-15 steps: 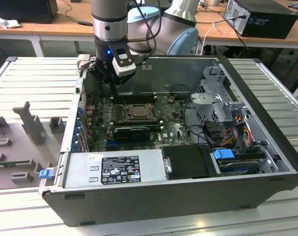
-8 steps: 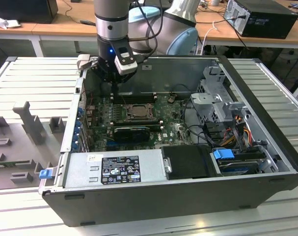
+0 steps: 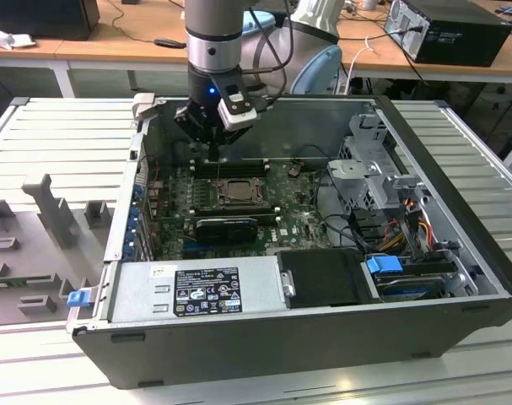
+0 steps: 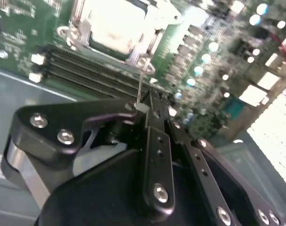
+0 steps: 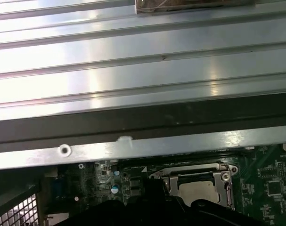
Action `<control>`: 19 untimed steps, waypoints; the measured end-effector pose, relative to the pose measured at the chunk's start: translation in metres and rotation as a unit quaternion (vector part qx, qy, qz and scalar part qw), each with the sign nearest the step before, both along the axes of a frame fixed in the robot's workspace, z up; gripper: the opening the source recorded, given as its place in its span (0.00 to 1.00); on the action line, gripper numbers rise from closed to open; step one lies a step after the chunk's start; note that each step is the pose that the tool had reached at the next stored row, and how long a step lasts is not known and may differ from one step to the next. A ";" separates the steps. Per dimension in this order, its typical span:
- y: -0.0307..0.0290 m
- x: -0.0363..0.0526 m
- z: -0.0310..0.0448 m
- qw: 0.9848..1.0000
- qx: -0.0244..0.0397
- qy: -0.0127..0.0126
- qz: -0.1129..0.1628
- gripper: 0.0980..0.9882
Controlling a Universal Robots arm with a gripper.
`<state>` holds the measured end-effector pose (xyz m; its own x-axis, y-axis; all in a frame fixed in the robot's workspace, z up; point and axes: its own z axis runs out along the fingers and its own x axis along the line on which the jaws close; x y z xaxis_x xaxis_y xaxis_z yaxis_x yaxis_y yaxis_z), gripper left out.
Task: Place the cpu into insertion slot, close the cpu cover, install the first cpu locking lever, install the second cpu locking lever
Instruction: 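Install the first cpu locking lever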
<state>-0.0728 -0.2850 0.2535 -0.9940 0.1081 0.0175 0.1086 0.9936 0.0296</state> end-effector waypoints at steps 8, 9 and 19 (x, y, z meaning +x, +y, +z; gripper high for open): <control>-0.0015 0.0047 -0.0039 1.000 0.016 -0.002 0.000 0.01; -0.0015 0.0048 -0.0044 1.000 0.017 -0.003 0.001 0.01; -0.0016 0.0102 -0.0125 0.998 0.025 -0.007 0.054 0.01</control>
<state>-0.0627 -0.2866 0.2410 -1.0000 -0.0001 0.0070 0.0004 0.9968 0.0801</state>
